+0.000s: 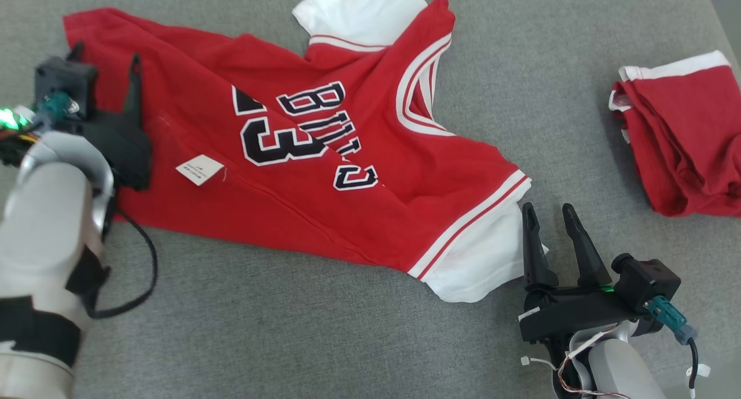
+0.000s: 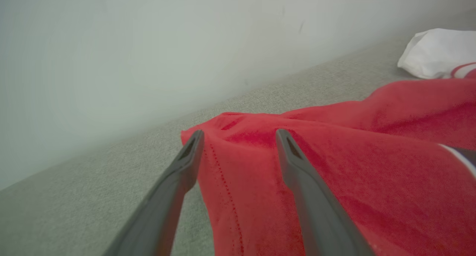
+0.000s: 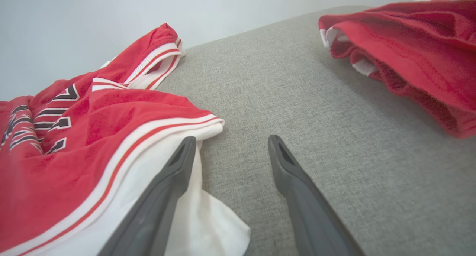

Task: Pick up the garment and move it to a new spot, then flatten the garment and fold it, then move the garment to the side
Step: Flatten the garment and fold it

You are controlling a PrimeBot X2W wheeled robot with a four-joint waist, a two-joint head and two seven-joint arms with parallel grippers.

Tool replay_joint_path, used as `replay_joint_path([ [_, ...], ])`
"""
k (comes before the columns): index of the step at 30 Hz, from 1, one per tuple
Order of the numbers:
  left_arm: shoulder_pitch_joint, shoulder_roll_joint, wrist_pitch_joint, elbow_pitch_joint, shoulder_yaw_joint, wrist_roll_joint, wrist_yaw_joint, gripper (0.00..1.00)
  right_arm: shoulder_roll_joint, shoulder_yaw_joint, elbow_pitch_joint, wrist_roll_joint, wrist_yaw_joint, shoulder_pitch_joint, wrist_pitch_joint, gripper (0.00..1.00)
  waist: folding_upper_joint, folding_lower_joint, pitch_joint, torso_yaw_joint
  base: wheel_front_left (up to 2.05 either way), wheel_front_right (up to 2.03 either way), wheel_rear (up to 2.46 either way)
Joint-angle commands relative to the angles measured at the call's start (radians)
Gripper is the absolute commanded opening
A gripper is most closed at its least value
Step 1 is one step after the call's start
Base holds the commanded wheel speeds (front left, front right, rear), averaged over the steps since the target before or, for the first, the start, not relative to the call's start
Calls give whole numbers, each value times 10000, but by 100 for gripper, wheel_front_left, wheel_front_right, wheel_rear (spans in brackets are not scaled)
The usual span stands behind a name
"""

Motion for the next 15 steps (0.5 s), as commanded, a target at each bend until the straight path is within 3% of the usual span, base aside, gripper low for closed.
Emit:
replay_joint_path([
  [1,291,-147,-155,52,113,-248,19,100,30,-33,31,-87,-25,29,2,100,-1,-1,-476,301,0,0,0],
  [15,2876,-1390,-495,-521,378,-1077,-171,100,24,-149,287,-461,-25,812,2,100,-1,-1,-2099,678,0,0,0],
])
